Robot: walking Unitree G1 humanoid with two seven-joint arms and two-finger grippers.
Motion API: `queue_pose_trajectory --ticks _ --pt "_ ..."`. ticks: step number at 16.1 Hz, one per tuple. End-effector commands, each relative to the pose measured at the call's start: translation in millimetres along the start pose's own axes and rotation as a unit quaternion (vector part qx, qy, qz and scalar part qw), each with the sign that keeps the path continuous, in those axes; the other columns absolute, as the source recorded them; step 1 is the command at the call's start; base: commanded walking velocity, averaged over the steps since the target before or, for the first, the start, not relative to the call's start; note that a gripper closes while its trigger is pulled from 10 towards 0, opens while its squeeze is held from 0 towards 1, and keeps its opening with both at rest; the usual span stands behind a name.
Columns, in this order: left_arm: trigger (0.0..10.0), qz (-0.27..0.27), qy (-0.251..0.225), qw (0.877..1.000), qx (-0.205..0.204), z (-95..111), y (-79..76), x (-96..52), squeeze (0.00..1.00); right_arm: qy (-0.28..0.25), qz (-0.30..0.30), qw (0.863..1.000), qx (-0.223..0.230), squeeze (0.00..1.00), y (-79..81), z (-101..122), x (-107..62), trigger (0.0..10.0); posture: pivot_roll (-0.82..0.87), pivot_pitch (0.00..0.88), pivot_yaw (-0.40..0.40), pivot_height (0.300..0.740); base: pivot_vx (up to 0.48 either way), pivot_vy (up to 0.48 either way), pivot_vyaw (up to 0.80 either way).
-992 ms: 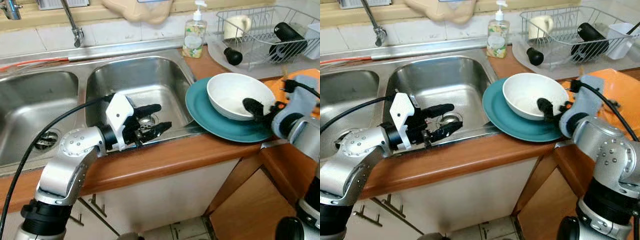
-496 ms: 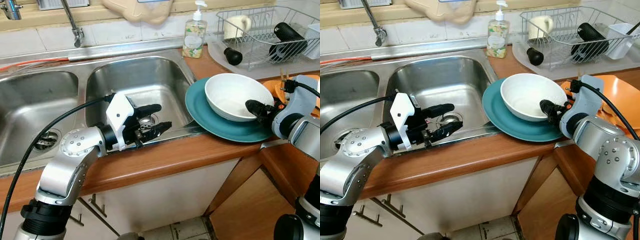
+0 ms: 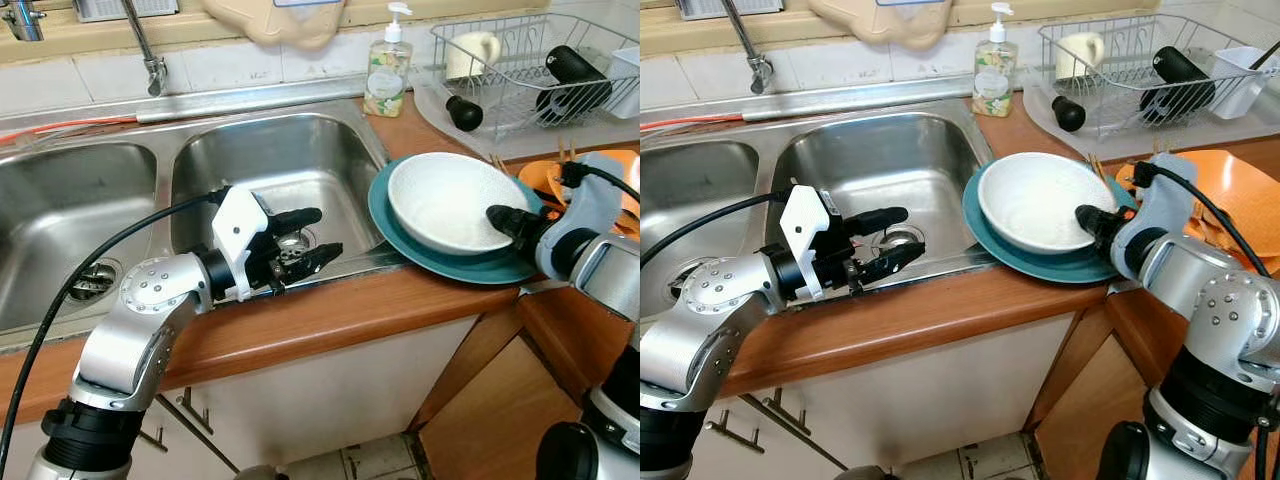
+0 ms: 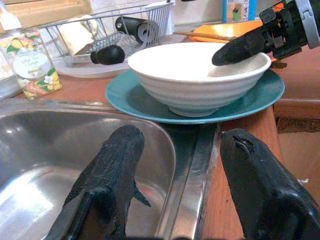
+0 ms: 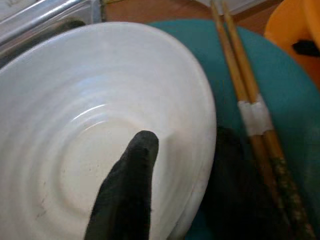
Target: Kitchen organization
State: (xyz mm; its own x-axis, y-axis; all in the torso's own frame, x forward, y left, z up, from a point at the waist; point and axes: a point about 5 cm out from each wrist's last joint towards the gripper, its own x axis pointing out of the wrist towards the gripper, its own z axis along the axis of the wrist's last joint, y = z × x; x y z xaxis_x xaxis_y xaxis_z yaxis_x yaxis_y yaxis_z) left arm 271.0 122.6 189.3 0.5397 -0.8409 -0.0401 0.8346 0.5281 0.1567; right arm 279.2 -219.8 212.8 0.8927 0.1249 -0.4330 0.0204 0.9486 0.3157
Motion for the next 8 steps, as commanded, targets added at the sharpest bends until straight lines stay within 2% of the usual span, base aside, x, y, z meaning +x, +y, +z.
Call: queue_pose_trajectory --ticks 1,8 --pt "10.0 -0.002 0.001 1.0 0.007 3.2 -0.9 -0.6 0.0 -0.003 0.021 1.0 -0.006 0.0 9.2 2.5 -1.4 0.0 -0.05 0.0 0.05 0.74 0.0 0.0 0.0" --pt "10.0 0.006 -0.005 1.0 0.007 5.0 0.9 1.0 0.0 -0.017 0.039 0.999 0.011 0.0 15.5 7.4 0.3 0.0 -0.05 0.0 0.047 0.74 0.0 0.0 0.0"
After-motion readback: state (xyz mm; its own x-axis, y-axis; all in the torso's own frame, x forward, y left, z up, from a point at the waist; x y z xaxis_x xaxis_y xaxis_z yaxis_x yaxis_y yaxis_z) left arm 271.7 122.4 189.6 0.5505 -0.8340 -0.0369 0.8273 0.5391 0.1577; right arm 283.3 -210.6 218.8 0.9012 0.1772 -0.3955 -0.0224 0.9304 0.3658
